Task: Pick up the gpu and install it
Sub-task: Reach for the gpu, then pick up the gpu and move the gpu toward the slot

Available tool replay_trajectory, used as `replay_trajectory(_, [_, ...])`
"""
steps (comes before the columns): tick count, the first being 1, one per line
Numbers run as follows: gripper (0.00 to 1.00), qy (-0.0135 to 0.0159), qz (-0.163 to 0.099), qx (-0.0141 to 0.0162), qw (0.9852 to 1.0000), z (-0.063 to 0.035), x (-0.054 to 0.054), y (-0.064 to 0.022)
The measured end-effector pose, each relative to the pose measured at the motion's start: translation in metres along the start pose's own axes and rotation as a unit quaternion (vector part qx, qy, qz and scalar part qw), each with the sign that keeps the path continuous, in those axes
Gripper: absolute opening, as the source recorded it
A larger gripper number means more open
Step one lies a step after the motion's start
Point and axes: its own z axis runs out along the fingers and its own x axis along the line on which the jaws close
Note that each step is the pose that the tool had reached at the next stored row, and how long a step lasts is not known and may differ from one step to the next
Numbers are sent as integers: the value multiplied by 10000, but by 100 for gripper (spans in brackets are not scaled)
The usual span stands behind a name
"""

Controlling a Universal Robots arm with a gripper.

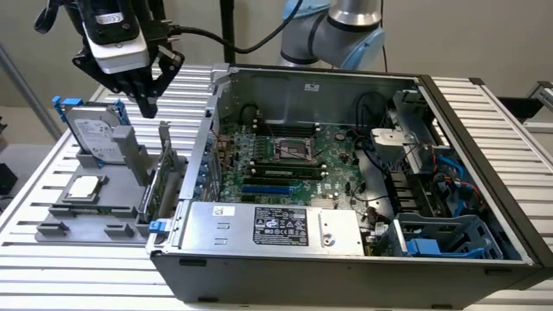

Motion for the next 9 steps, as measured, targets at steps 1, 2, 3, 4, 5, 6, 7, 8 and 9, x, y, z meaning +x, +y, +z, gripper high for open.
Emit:
replay_trajectory(1, [0, 0, 0, 1, 10000, 16, 45, -4])
replay_trajectory(2, [0, 0, 0, 1, 10000, 34, 95, -8])
replay_trajectory(3, [0, 0, 0, 2, 10000, 50, 137, -12])
replay_trajectory(4, [0, 0, 0, 3, 10000, 67, 185, -17])
replay_trajectory(5, [0, 0, 0, 5, 10000, 80, 229, -20])
replay_trajectory(6, [0, 0, 0, 6, 10000, 90, 272, -24])
replay_trajectory(7, [0, 1, 0, 6, 10000, 94, 284, -25])
replay_trajectory(8, [0, 4, 0, 9, 10000, 94, 284, -25])
replay_trajectory(9, [0, 4, 0, 9, 10000, 94, 284, -25])
